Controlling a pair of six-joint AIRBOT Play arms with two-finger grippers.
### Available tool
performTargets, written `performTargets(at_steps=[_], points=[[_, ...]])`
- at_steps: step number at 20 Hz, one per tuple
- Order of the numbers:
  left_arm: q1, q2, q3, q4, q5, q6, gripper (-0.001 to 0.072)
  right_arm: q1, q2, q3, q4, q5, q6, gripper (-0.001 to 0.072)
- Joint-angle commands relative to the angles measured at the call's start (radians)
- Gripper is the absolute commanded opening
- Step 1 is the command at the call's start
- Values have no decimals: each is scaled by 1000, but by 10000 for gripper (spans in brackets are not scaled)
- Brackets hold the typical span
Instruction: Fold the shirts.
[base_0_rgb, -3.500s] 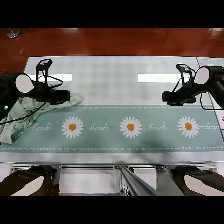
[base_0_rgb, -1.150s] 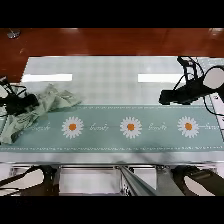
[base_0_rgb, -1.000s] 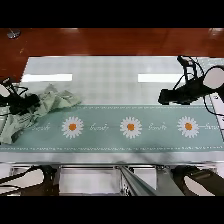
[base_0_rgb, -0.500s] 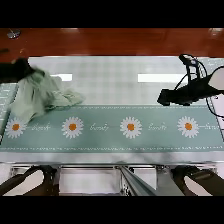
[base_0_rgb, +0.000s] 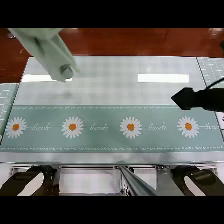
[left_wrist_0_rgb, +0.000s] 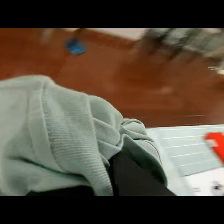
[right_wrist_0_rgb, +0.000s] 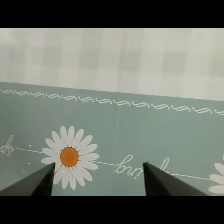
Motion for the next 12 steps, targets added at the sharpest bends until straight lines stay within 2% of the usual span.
performTargets(at_steps=[1, 6, 9, 12], points=[[-181, 11, 99, -79, 101, -4, 32, 1, 121, 0, -2, 11, 27, 624], [-464, -13, 47, 2, 167, 7, 33, 1, 170, 0, -2, 27, 34, 624], [-610, -14, -181, 19, 185, 0, 33, 1, 169, 0, -2, 33, 34, 624], [-698, -14, -480, 14, 313, -50, 33, 1, 169, 0, -12, 33, 35, 624]])
